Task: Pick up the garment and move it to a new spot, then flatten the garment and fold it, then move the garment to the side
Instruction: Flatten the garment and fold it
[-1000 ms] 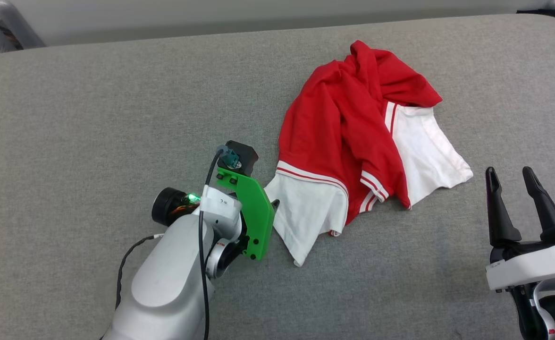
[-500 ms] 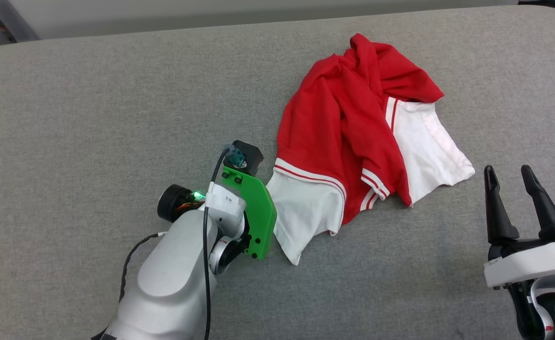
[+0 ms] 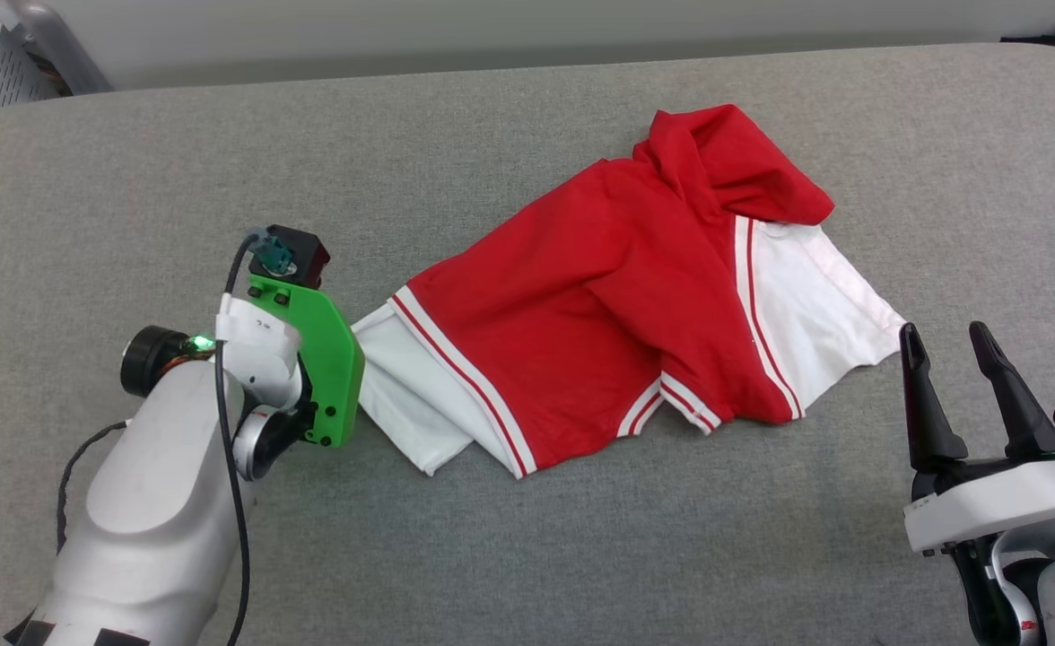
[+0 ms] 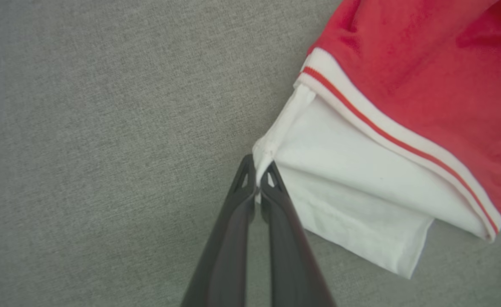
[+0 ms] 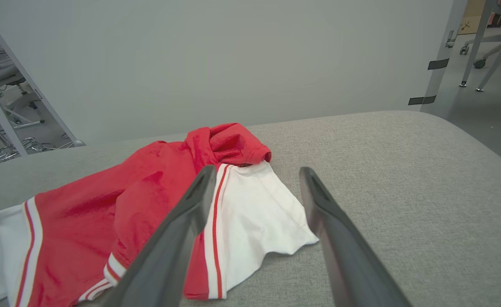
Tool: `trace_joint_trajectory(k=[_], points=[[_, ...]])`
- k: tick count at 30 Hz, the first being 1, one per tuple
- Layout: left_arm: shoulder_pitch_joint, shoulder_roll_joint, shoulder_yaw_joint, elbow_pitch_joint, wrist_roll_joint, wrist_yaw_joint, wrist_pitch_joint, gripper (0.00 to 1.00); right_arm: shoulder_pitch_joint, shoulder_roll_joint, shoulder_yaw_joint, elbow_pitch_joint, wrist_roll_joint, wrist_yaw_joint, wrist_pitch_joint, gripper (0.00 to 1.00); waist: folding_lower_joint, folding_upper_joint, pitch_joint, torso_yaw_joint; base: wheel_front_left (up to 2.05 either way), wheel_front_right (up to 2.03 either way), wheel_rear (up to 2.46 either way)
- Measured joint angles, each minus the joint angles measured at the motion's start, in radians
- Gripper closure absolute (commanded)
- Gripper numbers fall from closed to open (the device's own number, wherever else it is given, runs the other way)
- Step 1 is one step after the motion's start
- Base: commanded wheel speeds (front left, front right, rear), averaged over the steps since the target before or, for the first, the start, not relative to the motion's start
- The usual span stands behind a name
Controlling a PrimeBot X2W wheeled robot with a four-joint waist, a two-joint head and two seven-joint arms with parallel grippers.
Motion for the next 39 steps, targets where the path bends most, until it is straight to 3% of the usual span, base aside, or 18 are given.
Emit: trace_joint_trajectory(k=[3,4,5,6,14,19,23,30,35,39], points=[[-0.012,0.032,-0.009,-0.003,-0.013,-0.008,0.005,1.0,-0.004,0.0,0.002,0.008,0.0,0.0,0.0,0.0,0.0,0.0,0.008,-0.004,0.0,0.0,0.0],[-0.016,0.039,-0.015,-0.003,-0.013,-0.009,-0.003,0.92,-0.007,0.001,0.002,0.011,0.0,0.0,0.0,0.0,0.0,0.0,0.01,-0.005,0.0,0.0,0.0],[-0.021,0.049,-0.023,-0.003,-0.01,-0.009,-0.024,0.09,-0.01,0.002,0.004,0.013,0.0,0.0,0.0,0.0,0.0,0.0,0.013,-0.005,0.0,0.0,0.0],[-0.027,0.058,-0.027,-0.002,-0.001,-0.011,-0.053,0.0,-0.014,0.002,0.004,0.015,0.0,0.0,0.0,0.0,0.0,0.0,0.014,-0.005,0.0,0.0,0.0],[-0.056,0.054,0.004,0.009,0.029,0.008,-0.301,0.0,-0.021,0.001,-0.004,0.027,0.0,0.0,0.0,0.0,0.0,0.0,-0.004,0.018,0.0,0.0,0.0],[-0.026,0.007,0.078,-0.039,-0.036,0.056,-0.397,0.0,-0.018,0.001,-0.02,0.026,0.0,0.0,0.005,0.0,0.0,-0.0001,-0.032,0.04,0.0,0.0,0.0],[0.072,-0.03,0.101,-0.09,-0.114,0.095,-0.318,0.0,-0.003,0.002,-0.036,0.017,-0.002,0.0,0.014,0.0,0.0,-0.0001,-0.052,0.062,0.0,0.0,0.0],[0.221,-0.012,0.055,-0.293,-0.119,0.171,-0.141,0.0,0.006,0.002,-0.044,-0.012,-0.003,0.0,0.028,0.0,0.0,0.0,-0.065,0.088,0.0,0.0,0.0],[0.294,-0.009,0.037,-0.394,-0.108,0.233,-0.105,0.0,0.006,0.004,-0.043,-0.03,-0.003,0.0,0.036,0.0,0.0,0.0,-0.041,0.087,0.0,0.0,0.0],[0.314,-0.011,0.024,-0.407,-0.102,0.249,-0.091,0.0,0.006,0.004,-0.044,-0.038,-0.003,0.0,0.04,0.0,0.0,0.0,-0.016,0.085,0.0,0.0,0.0]])
